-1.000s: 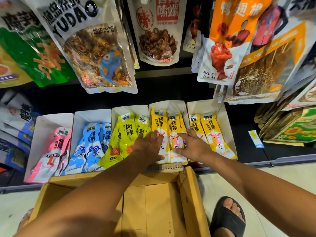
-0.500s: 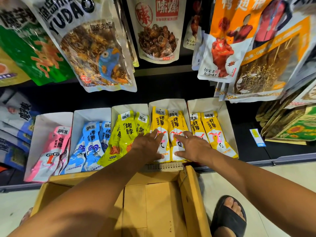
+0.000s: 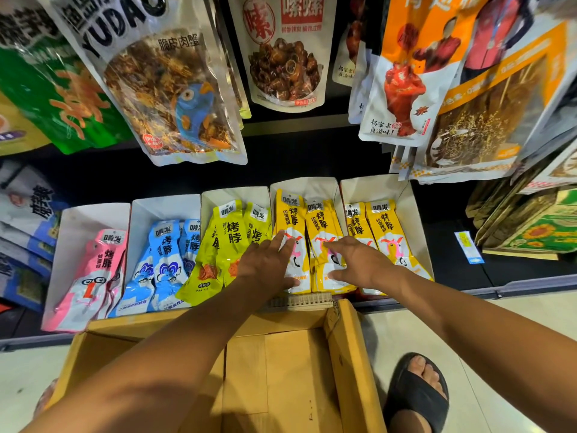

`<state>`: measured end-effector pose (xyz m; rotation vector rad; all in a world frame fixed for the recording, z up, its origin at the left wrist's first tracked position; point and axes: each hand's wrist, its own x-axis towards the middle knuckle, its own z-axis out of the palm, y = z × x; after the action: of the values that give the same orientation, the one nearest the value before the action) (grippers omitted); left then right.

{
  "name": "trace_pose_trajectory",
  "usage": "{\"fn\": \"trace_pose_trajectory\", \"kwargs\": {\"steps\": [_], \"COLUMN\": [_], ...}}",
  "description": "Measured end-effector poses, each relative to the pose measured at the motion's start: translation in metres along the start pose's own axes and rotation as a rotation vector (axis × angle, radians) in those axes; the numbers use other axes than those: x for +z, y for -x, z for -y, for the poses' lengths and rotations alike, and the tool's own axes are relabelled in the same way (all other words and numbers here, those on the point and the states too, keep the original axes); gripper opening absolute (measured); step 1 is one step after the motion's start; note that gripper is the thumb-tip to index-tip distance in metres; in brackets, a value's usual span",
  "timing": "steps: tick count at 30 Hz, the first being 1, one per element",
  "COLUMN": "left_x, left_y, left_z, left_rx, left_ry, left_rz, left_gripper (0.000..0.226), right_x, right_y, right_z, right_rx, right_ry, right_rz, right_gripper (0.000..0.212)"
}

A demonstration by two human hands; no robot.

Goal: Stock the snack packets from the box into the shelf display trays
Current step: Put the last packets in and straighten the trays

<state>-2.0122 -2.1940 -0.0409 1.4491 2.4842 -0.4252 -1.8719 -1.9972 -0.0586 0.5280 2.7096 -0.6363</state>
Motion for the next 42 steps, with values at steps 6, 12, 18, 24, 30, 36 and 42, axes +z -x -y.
{"fn": "trace_pose_trajectory", "kwargs": {"steps": [6, 12, 18, 24, 30, 36, 42], "left_x": [-0.003, -0.003, -0.001, 0.002, -0.001, 0.007, 0.006], "left_y": [0.0, -0.001, -0.003, -0.003, -0.012, -0.008, -0.014], "left_z": [-0.005, -0.005, -0.005, -0.004, 0.0, 0.003, 0.009], "left_rx": [-0.042, -0.021, 0.039, 0.05, 0.086, 0.075, 0.11], "left_ry": [-0.041, 0.096, 0.192, -0.077, -0.103, -0.018, 0.046], "left_rz": [-0.005, 0.015, 0.002, -0.07, -0.012, -0.092, -0.014], "left_gripper": [0.1, 0.102, 0.102, 0.094, 0.09, 0.094, 0.096], "right_x": [0.0, -0.001, -0.001, 0.002, 0.001, 0.002, -0.004], "right_y": [0.0, -0.002, -0.003, -0.003, -0.005, -0.004, -0.004], "right_z": [0.002, 0.001, 0.001, 0.003, 0.004, 0.004, 0.005], "right_rx": [0.006, 0.014, 0.009, -0.005, -0.033, -0.041, -0.025], "right_ry": [0.006, -0.015, -0.012, 0.017, 0.1, 0.138, 0.143], "right_rz": [-0.004, 0.006, 0.009, -0.01, -0.005, 0.004, 0.013], "right_gripper": [0.079, 0.08, 0.081, 0.079, 0.081, 0.086, 0.078]}}
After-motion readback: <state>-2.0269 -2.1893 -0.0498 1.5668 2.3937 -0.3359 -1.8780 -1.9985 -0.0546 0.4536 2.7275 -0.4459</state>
